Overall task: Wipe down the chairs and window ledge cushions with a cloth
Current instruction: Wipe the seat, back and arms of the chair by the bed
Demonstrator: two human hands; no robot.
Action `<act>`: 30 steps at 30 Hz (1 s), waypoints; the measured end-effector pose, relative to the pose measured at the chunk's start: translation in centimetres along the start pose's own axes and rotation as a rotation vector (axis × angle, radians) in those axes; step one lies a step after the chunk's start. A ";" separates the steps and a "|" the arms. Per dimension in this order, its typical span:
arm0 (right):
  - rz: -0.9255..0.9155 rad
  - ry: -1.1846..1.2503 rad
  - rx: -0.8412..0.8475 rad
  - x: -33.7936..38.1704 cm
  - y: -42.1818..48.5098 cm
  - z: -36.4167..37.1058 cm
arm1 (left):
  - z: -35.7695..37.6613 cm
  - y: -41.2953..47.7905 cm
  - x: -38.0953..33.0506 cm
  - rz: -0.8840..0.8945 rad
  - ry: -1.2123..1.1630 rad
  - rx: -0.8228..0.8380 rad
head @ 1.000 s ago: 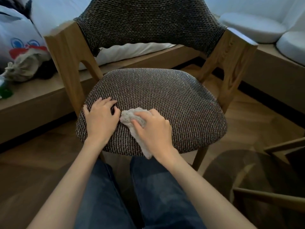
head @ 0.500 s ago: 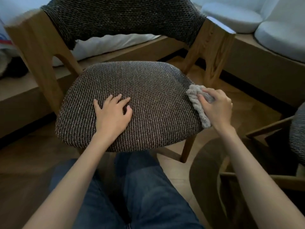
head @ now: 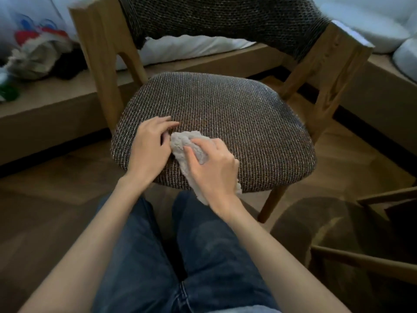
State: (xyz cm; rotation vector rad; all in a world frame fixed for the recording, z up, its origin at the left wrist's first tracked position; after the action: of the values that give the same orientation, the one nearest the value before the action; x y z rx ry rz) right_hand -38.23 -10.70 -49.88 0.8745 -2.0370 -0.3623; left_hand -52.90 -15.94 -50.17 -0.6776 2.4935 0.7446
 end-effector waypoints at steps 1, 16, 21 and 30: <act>-0.015 0.024 0.003 1.0 0.1 1.0 | -1.2 -0.7 1.1 -0.018 -0.003 -0.034; 0.196 0.611 0.601 4.4 5.7 8.8 | -6.5 -5.4 2.5 -0.158 0.103 -0.155; 0.112 0.242 0.415 -1.7 9.1 6.5 | -3.0 -3.7 2.8 -0.182 0.276 0.035; -0.001 -0.275 0.724 -7.5 12.7 11.7 | -2.0 2.7 3.7 -0.077 0.292 0.060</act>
State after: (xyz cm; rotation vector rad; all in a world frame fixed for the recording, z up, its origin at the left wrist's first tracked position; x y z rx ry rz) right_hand -50.54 2.82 -54.41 1.3055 -2.4649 0.3032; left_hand -57.83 -16.37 -49.67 -0.9114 2.7198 0.5747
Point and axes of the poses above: each hand's wrist, its own y-axis towards the middle knuckle, its own z-axis out of the palm, x = y × z, the point moved 7 cm from there along y, towards the middle knuckle, and after that the axes turned 3 degrees about y, right-handed, at the moved point
